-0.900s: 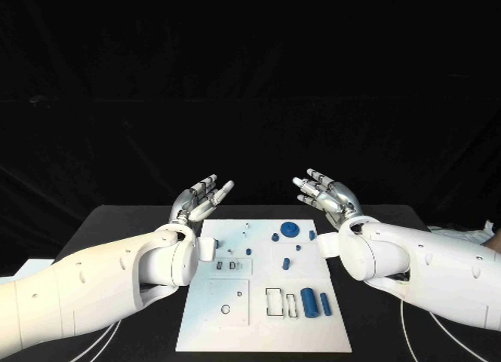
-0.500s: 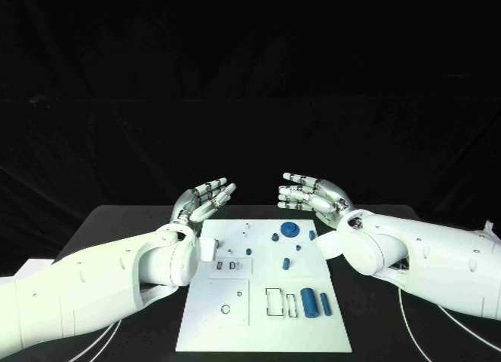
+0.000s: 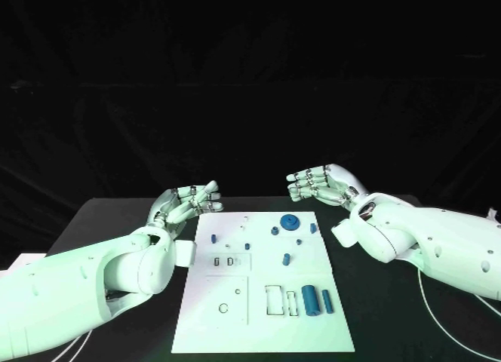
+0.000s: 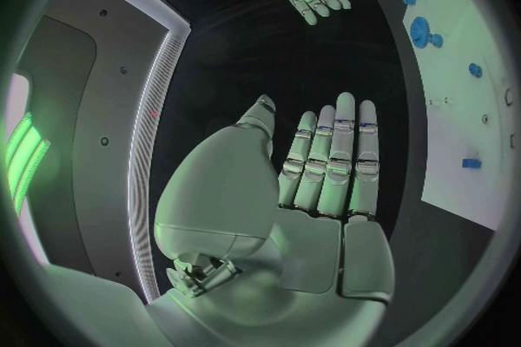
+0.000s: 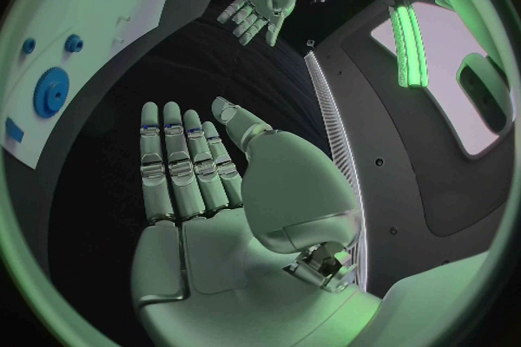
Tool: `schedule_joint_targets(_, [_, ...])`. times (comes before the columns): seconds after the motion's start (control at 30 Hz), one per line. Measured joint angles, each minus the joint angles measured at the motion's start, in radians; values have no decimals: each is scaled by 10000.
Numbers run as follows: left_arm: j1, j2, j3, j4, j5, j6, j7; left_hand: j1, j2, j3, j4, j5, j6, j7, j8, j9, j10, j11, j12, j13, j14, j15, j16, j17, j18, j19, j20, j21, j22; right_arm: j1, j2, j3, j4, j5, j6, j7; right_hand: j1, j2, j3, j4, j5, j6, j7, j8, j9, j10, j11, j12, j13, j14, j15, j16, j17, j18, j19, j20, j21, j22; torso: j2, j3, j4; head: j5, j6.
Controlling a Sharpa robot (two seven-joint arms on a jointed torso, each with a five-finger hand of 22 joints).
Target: Assemble the parts on the task board
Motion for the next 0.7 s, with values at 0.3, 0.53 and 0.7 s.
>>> schedule_joint_targets(0.3, [89,-445,197,845,-66,490,-121,136,-4,-402,-317,-39,144,-72,-122,-27,210,-59,-156,63,232,-120,271,449,-2,228,-86,150,89,206,-122,105,119,-3367,9,-944,-202,-374,52,-26,-106,902,-107,0,41,1011,-297,-68,27,1411,-413,234,200,2,871,-413,858,392,477,-34,96,-170,190])
schedule_joint_targets(0.53, [128,-665,278,1445,-187,790,-216,147,-15,-441,-356,-39,179,-37,-132,-27,259,-78,-160,65,232,-120,272,490,-3,228,-86,149,88,336,-85,177,315,-6593,128,-2236,-79,-892,-260,31,-436,1683,-536,-118,51,2033,-778,-338,40,3688,-1114,855,945,1,2001,-1115,2775,1452,831,-87,231,-305,343])
schedule_joint_targets(0.7, [206,-820,295,1810,-235,892,-257,147,-15,-469,-384,-38,179,-37,-131,-27,258,-78,-209,76,231,-120,272,525,-4,228,-85,149,87,429,34,191,408,-8521,400,-3142,-122,-1041,-444,213,-451,1828,-681,-167,51,2217,-962,-447,39,4511,-1377,1351,1483,1,2482,-1403,3610,1924,1036,-119,290,-374,415])
